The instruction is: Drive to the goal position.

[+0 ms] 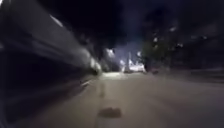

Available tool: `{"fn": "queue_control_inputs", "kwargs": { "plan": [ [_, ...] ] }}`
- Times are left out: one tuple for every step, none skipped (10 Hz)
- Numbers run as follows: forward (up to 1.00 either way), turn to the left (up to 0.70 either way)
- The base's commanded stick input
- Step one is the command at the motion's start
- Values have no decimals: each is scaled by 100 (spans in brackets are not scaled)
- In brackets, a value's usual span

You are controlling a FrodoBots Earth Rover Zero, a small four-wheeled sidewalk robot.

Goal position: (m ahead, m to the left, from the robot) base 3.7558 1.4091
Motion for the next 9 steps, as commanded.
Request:
{"fn": "queue_control_inputs", "kwargs": {
  "plan": [
    [70,-6],
    [70,-17],
    [70,-27],
    [70,-34],
    [70,-29],
    [70,-15],
    [70,0],
    [70,0],
    [70,0]
  ]
}}
